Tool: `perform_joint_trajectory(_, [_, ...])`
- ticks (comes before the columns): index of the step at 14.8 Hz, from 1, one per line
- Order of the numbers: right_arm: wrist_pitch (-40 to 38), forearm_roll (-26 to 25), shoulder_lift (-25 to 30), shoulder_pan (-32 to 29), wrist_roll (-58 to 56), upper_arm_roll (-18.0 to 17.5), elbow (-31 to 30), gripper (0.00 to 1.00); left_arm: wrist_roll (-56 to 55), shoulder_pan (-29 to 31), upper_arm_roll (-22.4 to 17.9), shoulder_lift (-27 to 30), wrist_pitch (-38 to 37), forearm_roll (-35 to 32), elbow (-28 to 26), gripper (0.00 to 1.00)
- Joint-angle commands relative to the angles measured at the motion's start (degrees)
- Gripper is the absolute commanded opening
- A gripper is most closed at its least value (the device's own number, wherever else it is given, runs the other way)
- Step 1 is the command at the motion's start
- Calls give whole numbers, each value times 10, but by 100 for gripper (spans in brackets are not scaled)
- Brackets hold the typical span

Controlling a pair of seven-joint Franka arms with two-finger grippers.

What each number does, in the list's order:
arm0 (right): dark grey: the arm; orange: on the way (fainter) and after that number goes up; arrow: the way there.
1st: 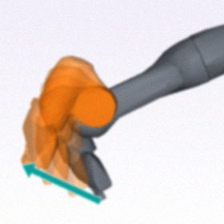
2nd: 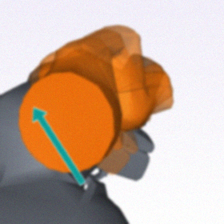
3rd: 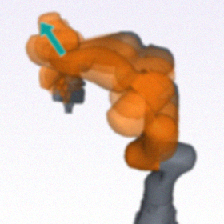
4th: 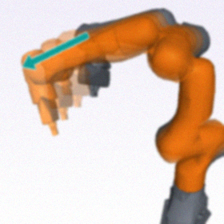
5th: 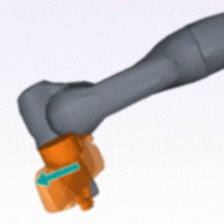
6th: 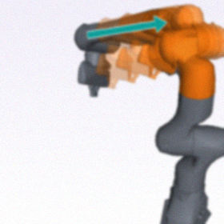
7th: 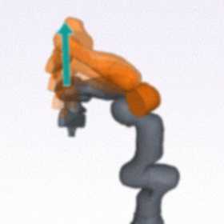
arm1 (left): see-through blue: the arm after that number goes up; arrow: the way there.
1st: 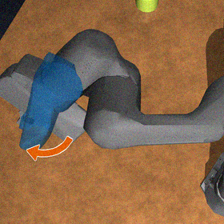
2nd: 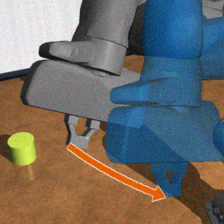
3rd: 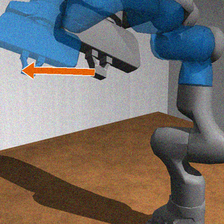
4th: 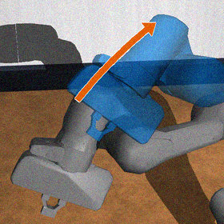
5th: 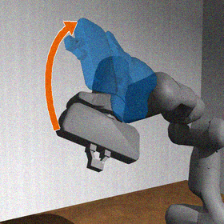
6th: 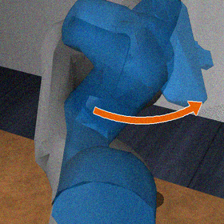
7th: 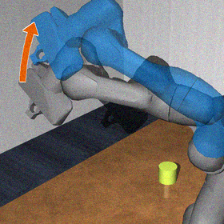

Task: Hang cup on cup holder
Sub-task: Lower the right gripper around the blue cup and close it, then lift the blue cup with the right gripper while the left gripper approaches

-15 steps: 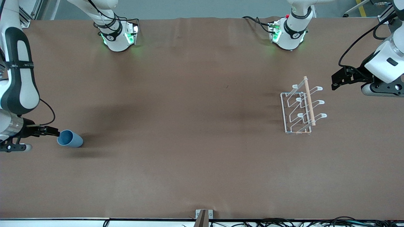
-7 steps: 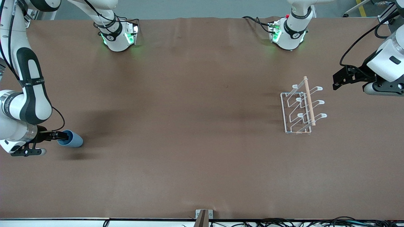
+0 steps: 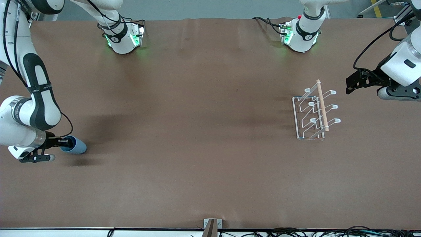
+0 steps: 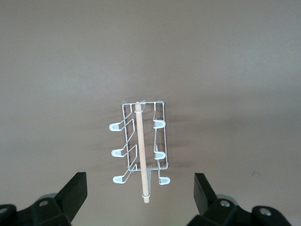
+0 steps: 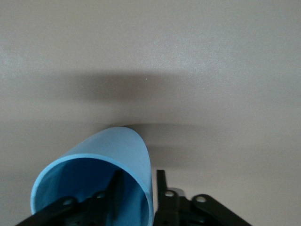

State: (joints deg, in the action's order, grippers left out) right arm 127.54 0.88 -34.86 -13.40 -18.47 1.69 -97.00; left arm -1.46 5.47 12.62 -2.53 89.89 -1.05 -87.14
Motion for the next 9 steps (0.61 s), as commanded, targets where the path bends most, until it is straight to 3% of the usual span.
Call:
perform_joint_trajectory(1, [1,4,9,-3,-8,-5,-12,0,10,-1,1,-4,-7,-3,7,100])
perform_joint_trajectory(7, [-61,9,58,-7,-18,-40,-14,0,4,-6,2,-5,-6,3,7,100])
perform_joint_trajectory(9, [-119,74,87,-8,-21,-46,-13,0,13,-6,2,-5,-6,2,7,100])
